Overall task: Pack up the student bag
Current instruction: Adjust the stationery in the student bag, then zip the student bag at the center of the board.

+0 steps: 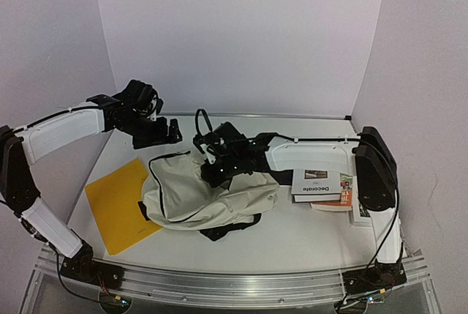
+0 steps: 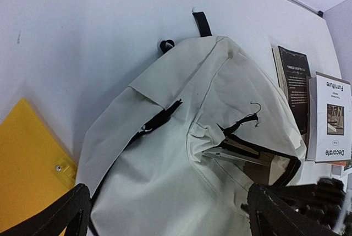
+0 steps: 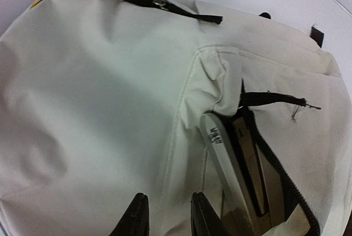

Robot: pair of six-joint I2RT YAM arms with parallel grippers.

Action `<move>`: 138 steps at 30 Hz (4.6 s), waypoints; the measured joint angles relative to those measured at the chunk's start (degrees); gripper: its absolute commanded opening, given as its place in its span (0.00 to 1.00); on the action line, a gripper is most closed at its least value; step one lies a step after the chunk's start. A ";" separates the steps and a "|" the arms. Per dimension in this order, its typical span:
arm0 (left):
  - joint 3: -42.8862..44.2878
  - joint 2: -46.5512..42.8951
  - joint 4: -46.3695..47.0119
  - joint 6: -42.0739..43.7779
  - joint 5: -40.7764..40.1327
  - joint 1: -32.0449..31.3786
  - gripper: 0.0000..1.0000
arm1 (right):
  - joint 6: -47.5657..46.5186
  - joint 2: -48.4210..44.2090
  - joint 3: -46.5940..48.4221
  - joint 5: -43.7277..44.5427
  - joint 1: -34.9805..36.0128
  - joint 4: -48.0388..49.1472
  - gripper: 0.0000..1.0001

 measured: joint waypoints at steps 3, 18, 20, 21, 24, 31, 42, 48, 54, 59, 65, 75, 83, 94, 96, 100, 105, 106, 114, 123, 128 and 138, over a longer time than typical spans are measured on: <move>-1.90 -4.64 -1.98 -0.46 -2.17 0.01 1.00 | -0.12 2.17 2.11 3.73 -0.13 -1.94 0.31; -16.91 -11.26 -5.74 -7.45 0.57 2.57 0.95 | -1.00 9.44 9.21 11.11 -0.75 -5.70 0.34; -17.92 -11.49 -5.03 -7.97 1.57 2.84 0.89 | -1.10 10.32 9.72 11.53 -0.74 -5.68 0.34; -18.33 -11.59 -4.58 -8.43 1.95 2.91 0.87 | -1.12 10.73 9.84 11.67 -0.73 -5.69 0.34; -19.76 -11.72 -2.05 -9.13 3.37 3.16 0.74 | -1.28 11.78 10.38 12.33 -0.75 -5.76 0.29; -21.35 -11.18 3.21 -10.26 5.84 3.70 0.22 | -1.34 12.70 11.01 15.99 -0.75 -5.63 0.08; -22.41 -12.46 6.07 -10.82 5.09 4.74 0.00 | 1.21 12.73 10.52 17.48 -1.77 -4.37 0.00; -23.10 -15.60 6.39 -10.82 5.36 4.88 0.00 | 4.72 12.66 9.33 18.42 -2.57 -1.32 0.00; -23.10 -16.16 6.41 -10.76 5.89 5.45 0.00 | 7.24 12.61 9.14 15.64 -3.59 0.26 0.00; -23.10 -15.61 6.53 -10.27 5.99 6.21 0.12 | 7.05 12.31 8.94 9.23 -5.35 2.37 0.17; -22.86 -14.67 6.34 -8.62 5.62 7.48 0.45 | 5.82 9.77 6.05 -1.04 -7.16 2.43 0.42; -15.98 -14.51 4.28 -4.01 4.81 8.96 0.83 | 5.70 -3.55 2.97 -12.88 -8.37 0.68 0.53; -8.73 -6.58 5.57 1.35 12.03 10.70 0.97 | 8.52 -4.46 6.17 -15.20 -11.20 0.95 0.58; 8.79 16.73 7.94 10.12 21.57 11.14 1.00 | 10.18 8.33 13.55 -18.17 -17.96 0.68 0.56; 12.47 20.37 7.79 11.57 22.28 11.15 1.00 | 10.17 10.09 14.84 -19.13 -17.68 0.39 0.56; 19.00 26.91 6.75 13.60 23.04 11.16 1.00 | 10.18 12.13 17.56 -20.66 -17.21 0.19 0.54; 21.68 31.44 4.61 14.88 24.36 11.16 1.00 | 10.31 13.20 20.15 -22.37 -17.04 0.36 0.51; 21.68 31.80 3.95 15.07 24.49 11.19 1.00 | 10.32 13.43 20.45 -22.63 -17.02 0.41 0.51; 21.13 32.43 2.91 15.25 25.54 11.20 0.99 | 10.78 16.55 21.15 -24.71 -17.02 0.51 0.47; 19.47 34.16 2.88 15.26 25.93 11.20 0.88 | 11.13 19.02 22.36 -27.22 -16.94 0.59 0.44; 19.21 34.83 2.90 15.05 26.71 11.32 0.75 | 11.89 19.98 24.12 -28.29 -16.67 0.78 0.41; 19.21 35.46 2.97 13.72 28.93 11.58 0.45 | 13.98 23.40 26.76 -30.34 -16.27 2.32 0.31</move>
